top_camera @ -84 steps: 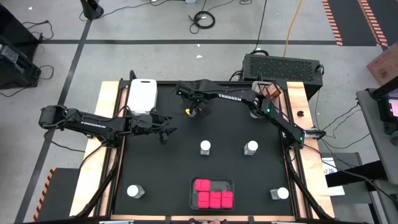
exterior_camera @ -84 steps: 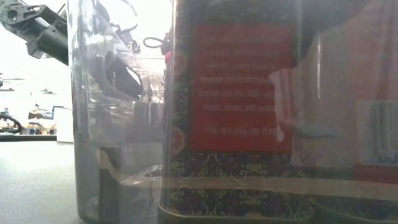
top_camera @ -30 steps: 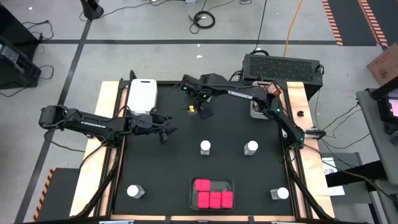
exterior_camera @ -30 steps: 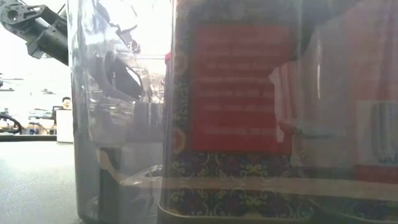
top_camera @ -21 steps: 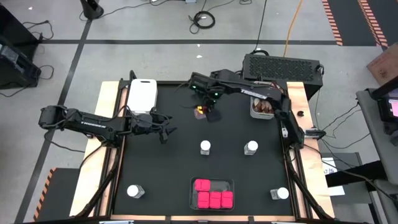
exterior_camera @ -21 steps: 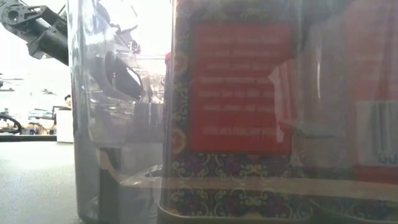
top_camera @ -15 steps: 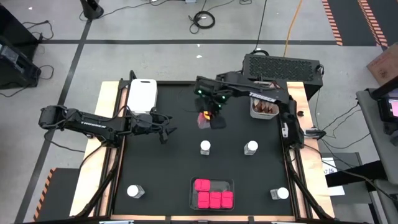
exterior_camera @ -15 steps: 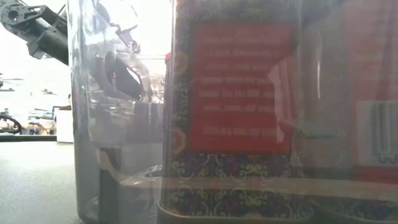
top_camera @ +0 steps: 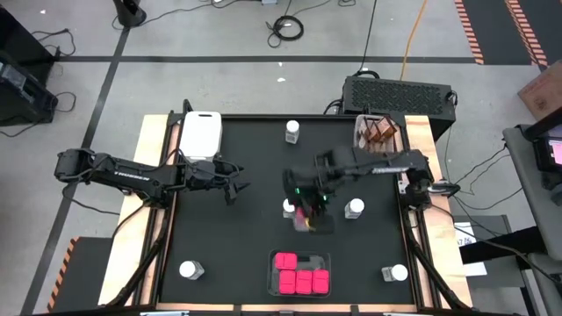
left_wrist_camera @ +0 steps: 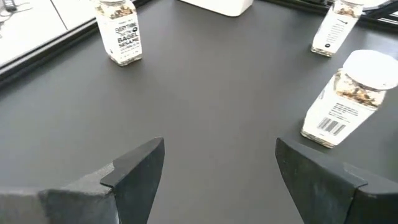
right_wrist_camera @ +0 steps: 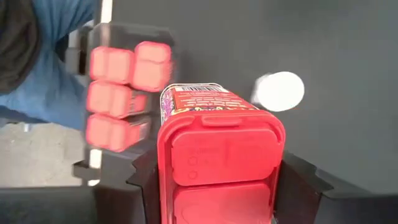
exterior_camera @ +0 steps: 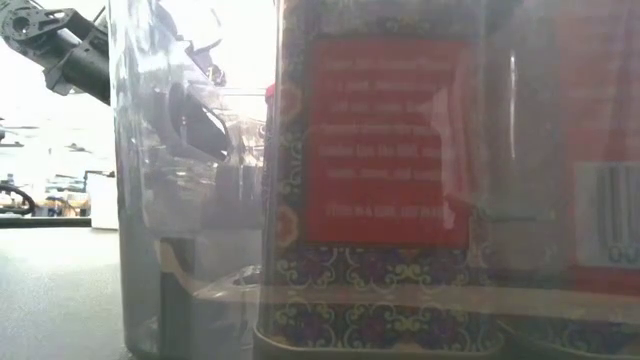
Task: Sort spices by type
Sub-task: Put the red seasoning can into the black bin
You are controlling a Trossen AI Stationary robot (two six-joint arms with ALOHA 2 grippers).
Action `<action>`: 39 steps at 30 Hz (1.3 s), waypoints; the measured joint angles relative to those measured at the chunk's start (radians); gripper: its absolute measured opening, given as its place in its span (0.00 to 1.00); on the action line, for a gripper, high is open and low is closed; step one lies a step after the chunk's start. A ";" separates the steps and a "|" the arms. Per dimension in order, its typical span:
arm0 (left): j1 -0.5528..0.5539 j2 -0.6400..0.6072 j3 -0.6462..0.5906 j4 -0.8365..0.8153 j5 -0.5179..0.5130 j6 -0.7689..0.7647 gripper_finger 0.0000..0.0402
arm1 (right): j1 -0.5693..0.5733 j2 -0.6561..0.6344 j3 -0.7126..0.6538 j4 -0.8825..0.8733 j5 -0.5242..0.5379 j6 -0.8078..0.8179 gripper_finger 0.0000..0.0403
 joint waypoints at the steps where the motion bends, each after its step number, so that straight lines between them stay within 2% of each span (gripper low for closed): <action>1: 0.000 0.000 0.000 0.000 0.002 0.000 0.77 | 0.025 0.000 0.000 -0.002 0.008 0.026 0.51; 8: 0.000 0.000 0.000 0.000 0.007 0.004 0.77 | 0.208 -0.001 -0.043 0.020 0.194 0.202 0.51; 12: 0.000 0.000 0.000 -0.002 0.028 0.010 0.77 | 0.283 -0.001 -0.120 0.121 0.237 0.275 0.51; 22: 0.000 0.000 0.000 -0.018 0.074 0.028 0.77 | 0.341 0.000 -0.367 0.322 0.236 0.406 0.52; 29: 0.000 0.000 0.000 -0.019 0.085 0.036 0.77 | 0.349 0.000 -0.427 0.398 0.241 0.444 0.52; 39: 0.000 0.000 0.000 -0.041 0.107 0.057 0.77 | 0.349 0.000 -0.505 0.414 0.241 0.468 0.52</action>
